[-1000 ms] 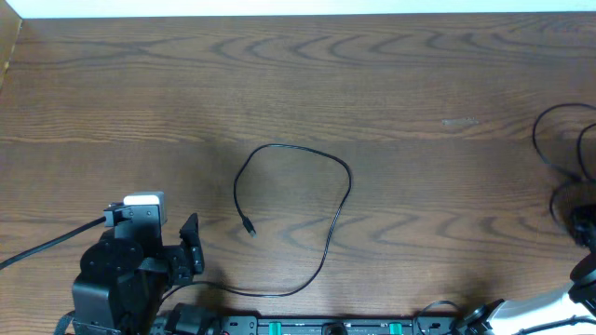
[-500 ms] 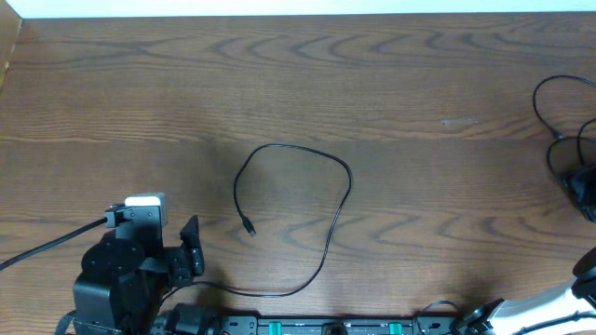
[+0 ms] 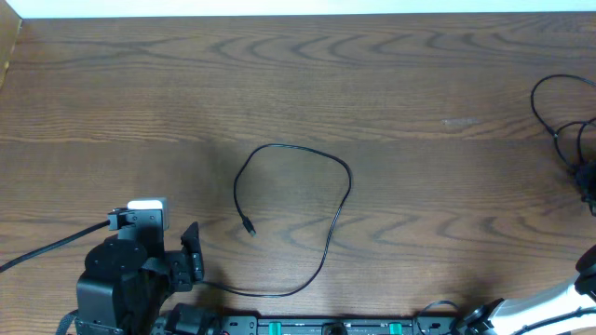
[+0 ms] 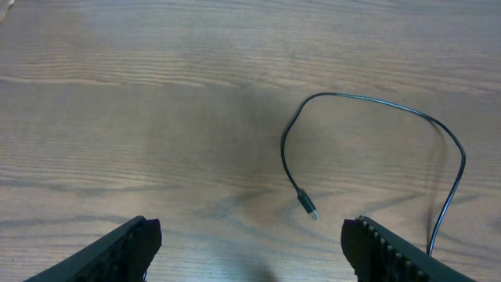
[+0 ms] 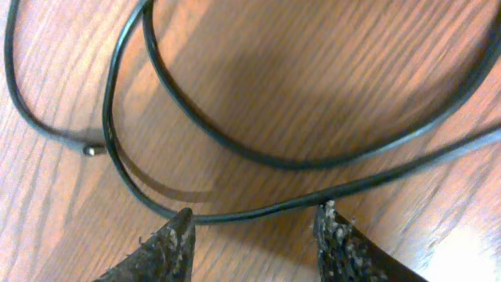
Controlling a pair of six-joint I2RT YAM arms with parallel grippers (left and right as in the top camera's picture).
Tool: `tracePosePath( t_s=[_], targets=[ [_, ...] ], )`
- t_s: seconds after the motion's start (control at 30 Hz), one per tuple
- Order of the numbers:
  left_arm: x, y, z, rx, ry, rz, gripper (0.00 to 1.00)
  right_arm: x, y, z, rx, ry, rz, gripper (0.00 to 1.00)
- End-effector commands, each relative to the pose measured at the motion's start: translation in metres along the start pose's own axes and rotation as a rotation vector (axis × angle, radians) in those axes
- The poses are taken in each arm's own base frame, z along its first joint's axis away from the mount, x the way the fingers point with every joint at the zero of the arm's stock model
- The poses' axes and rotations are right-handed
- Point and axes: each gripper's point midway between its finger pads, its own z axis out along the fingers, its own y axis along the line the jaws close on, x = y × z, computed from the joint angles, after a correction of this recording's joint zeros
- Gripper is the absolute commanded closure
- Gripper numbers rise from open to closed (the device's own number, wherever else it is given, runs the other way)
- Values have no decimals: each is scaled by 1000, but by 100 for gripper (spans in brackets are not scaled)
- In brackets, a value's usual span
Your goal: Untangle cables
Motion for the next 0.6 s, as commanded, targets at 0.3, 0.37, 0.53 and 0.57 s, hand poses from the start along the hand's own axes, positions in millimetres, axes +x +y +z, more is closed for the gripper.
tracePosePath(
  t_s=[0.3,0.37,0.53,0.57],
  targets=[
    [2,1,0,-3,4,-8,21,-39,-16,-1,94,-171,-22,73],
    [2,1,0,-3,4,-8,21,-40,-11,-1,52,-171,55,66],
    [1,2,0,-10,0,-9,21,-57,65,-17,-391,-160,174,7],
    [0,2,0,-13,-5,-9,21,-62,79,-24,-472,-149,198,1]
  ],
)
